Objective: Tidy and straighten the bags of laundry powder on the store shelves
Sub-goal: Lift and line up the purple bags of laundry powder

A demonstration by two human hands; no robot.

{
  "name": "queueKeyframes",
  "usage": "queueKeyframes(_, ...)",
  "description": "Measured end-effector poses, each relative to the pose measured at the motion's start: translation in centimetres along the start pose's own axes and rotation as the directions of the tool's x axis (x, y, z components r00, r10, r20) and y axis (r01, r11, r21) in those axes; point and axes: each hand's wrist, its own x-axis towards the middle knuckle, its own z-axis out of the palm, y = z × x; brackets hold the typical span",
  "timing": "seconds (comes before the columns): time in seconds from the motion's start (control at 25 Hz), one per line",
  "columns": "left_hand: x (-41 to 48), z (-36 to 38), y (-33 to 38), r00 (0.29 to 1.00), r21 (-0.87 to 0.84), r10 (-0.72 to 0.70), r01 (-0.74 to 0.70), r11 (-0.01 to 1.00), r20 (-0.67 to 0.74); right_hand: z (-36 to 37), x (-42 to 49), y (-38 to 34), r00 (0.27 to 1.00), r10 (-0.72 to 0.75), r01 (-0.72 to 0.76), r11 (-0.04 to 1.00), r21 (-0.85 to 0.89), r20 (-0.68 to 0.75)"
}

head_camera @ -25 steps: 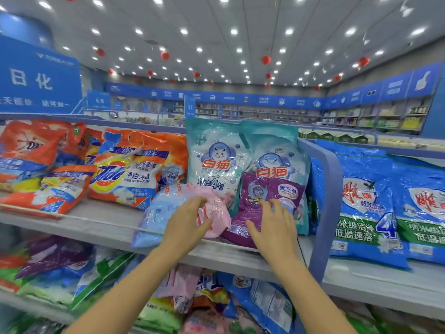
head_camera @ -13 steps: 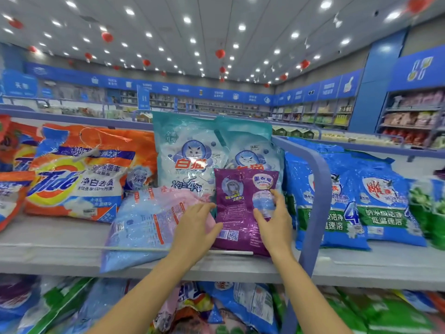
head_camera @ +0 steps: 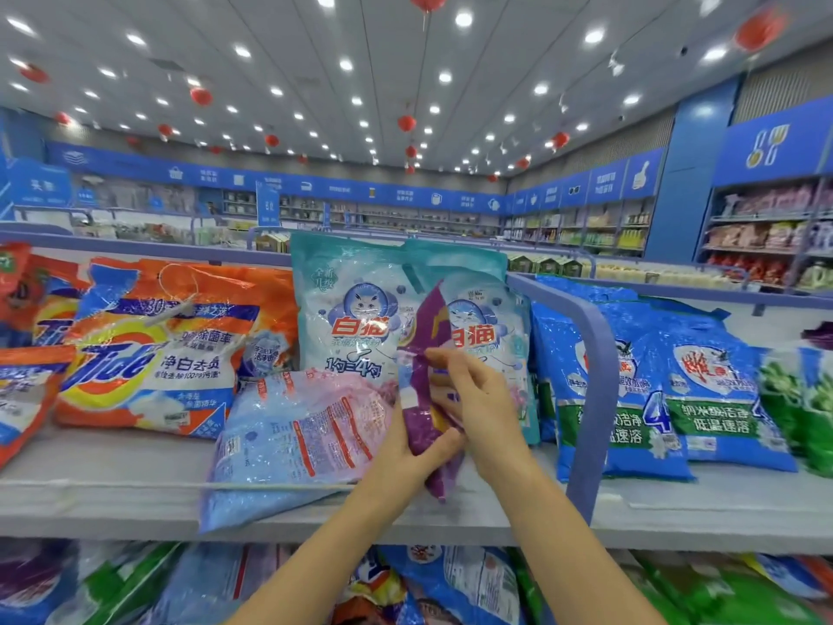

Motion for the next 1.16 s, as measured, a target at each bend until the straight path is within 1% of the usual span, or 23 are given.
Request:
queueKeyframes(0.04,0.0,-0.3,0.1,0.999,-0.01,-0.017,0.017,1.0,-0.027,0.0,0.0,0.0,0.995,0.094,-0.097,0.994,0.05,0.043)
queueKeyframes(0.08,0.0,-0.7,0.1,0.998,-0.047,-0.035,0.033,0.998,-0.047,-0.1,0.1,0.0,0.988,0.129,-0.135,0.989,0.061,0.088)
queueKeyframes(0.16,0.4,-1.6,-0.2,0.993,-0.185,-0.082,0.064,0.981,-0.089,-0.5,0.4,0.1,0.986,0.074,-0.084,0.994,0.064,0.147)
queueKeyframes(0.2,0.5,-2.0,-0.4,0.987,-0.258,-0.114,0.082,0.963,-0.113,-0.9,0.7,0.6,0.992,0.002,-0.01,0.998,0.061,0.125)
queueKeyframes(0.24,0.5,-2.3,-0.3,0.983,-0.333,-0.142,0.096,0.938,-0.119,-1.4,0.9,0.9,0.995,-0.088,0.087,0.996,0.025,0.054)
queueKeyframes(0.28,0.4,-2.8,-0.3,0.981,-0.406,-0.163,0.108,0.908,-0.102,-2.2,1.3,1.4,0.982,-0.176,0.171,0.982,-0.08,-0.065)
queueKeyframes(0.32,0.1,-3.3,-0.2,0.982,-0.465,-0.175,0.123,0.877,-0.071,-3.1,1.6,2.1,0.957,-0.235,0.2,0.959,-0.2,-0.169)
queueKeyframes(0.36,-0.2,-4.0,0.1,0.984,-0.51,-0.177,0.135,0.85,-0.033,-3.9,1.9,3.0,0.946,-0.228,0.165,0.95,-0.264,-0.229)
queueKeyframes(0.4,-0.4,-4.7,0.4,0.986,-0.55,-0.165,0.139,0.823,0.003,-4.3,2.1,3.5,0.966,-0.127,0.075,0.971,-0.225,-0.227)
queueKeyframes(0.44,-0.5,-5.3,0.6,0.988,-0.584,-0.153,0.145,0.799,0.035,-4.3,2.2,3.7,0.986,0.02,-0.038,0.993,-0.108,-0.164)
queueKeyframes(0.48,-0.4,-5.9,0.6,0.987,-0.608,-0.152,0.157,0.778,0.061,-4.0,2.4,4.1,0.984,0.173,-0.171,0.985,0.036,-0.049)
queueKeyframes(0.52,-0.2,-6.3,0.4,0.984,-0.62,-0.157,0.173,0.765,0.082,-3.6,2.4,4.1,0.96,0.273,-0.279,0.947,0.156,0.059)
queueKeyframes(0.56,-0.1,-6.6,0.3,0.981,-0.622,-0.167,0.192,0.759,0.098,-3.0,2.3,3.7,0.94,0.316,-0.338,0.907,0.251,0.126)
queueKeyframes(0.6,0.1,-6.9,0.3,0.976,-0.621,-0.182,0.214,0.754,0.116,-2.4,2.4,3.3,0.935,0.329,-0.355,0.874,0.332,0.132)
queueKeyframes(0.64,0.2,-7.2,0.2,0.973,-0.62,-0.195,0.228,0.751,0.121,-1.9,2.8,2.9,0.941,0.326,-0.334,0.855,0.397,0.089)
queueKeyframes(0.68,0.3,-7.6,0.1,0.975,-0.609,-0.193,0.221,0.762,0.112,-1.4,3.3,2.7,0.951,0.31,-0.282,0.861,0.423,0.003)
queueKeyframes(0.72,0.4,-8.1,0.2,0.981,-0.579,-0.176,0.191,0.793,0.083,-0.9,3.6,2.6,0.956,0.283,-0.228,0.879,0.419,-0.075)
queueKeyframes(0.8,0.7,-8.8,0.7,0.991,-0.421,-0.132,0.132,0.897,0.028,0.2,3.9,2.5,0.965,0.197,-0.126,0.929,0.349,-0.175)
queueKeyframes(0.88,1.0,-9.0,1.1,0.994,-0.179,-0.111,0.106,0.978,-0.019,1.3,4.0,2.4,0.964,0.125,-0.052,0.955,0.293,-0.235)
queueKeyframes(0.92,1.2,-8.9,1.1,0.992,-0.092,-0.097,0.09,0.992,-0.076,1.5,4.2,2.4,0.964,0.108,-0.036,0.958,0.283,-0.243)
queueKeyframes(0.96,1.4,-8.7,0.9,0.987,-0.054,-0.083,0.076,0.996,-0.134,1.6,4.4,2.3,0.964,0.112,-0.041,0.958,0.283,-0.239)
queueKeyframes(1.12,1.6,-9.0,-0.2,0.957,-0.051,-0.062,0.05,0.997,-0.283,1.1,5.5,2.7,0.957,0.212,-0.167,0.961,0.222,-0.198)
queueKeyframes(1.16,1.6,-9.1,-0.4,0.952,-0.051,-0.059,0.046,0.998,-0.299,0.8,5.5,2.7,0.963,0.206,-0.172,0.967,0.189,-0.175)
